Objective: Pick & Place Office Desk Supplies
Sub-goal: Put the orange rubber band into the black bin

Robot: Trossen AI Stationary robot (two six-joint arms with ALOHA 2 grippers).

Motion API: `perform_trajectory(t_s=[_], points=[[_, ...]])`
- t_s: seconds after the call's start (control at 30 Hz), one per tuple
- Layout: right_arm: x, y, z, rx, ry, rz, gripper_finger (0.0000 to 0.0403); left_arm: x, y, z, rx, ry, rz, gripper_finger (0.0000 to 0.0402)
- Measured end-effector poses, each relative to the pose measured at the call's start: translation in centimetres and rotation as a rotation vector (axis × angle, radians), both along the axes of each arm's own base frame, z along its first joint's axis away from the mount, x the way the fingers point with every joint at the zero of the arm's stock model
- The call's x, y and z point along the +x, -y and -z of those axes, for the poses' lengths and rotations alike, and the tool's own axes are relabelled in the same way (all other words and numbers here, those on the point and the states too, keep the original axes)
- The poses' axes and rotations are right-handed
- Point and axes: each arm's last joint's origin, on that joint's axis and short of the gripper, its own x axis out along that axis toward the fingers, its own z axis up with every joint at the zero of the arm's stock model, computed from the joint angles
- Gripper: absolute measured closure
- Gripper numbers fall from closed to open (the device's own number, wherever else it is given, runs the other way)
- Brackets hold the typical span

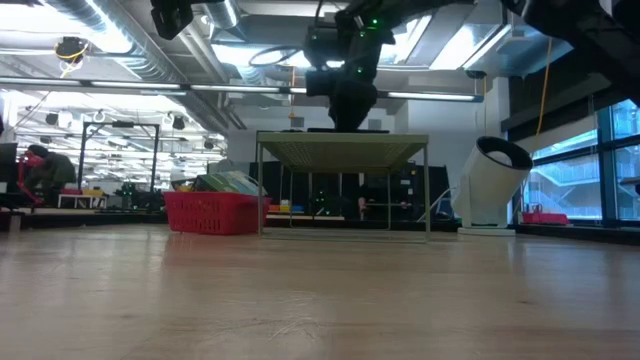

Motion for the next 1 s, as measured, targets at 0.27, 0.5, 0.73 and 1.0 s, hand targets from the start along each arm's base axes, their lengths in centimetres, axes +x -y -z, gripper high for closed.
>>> perform_trajectory(t_s=[0.27,0.5,0.73,1.0], points=[[0.0,-0.1,0.2,0.013,-0.003,0.002,0.0302,0.0,0.0,0.0,0.0,0.0,0.001,0.0274],[0.2,-0.1,-0.6,0.008,0.016,0.001,0.0302,0.0,0.0,0.0,-0.002,0.0,0.002,0.0274],[0.1,-0.2,-0.6,0.024,0.001,0.014,0.0302,0.0,0.0,0.0,-0.003,0.0,0.002,0.0274],[0.0,-0.4,-0.6,0.033,-0.011,0.02,0.0302,0.0,0.0,0.0,-0.002,0.0,0.002,0.0274]])
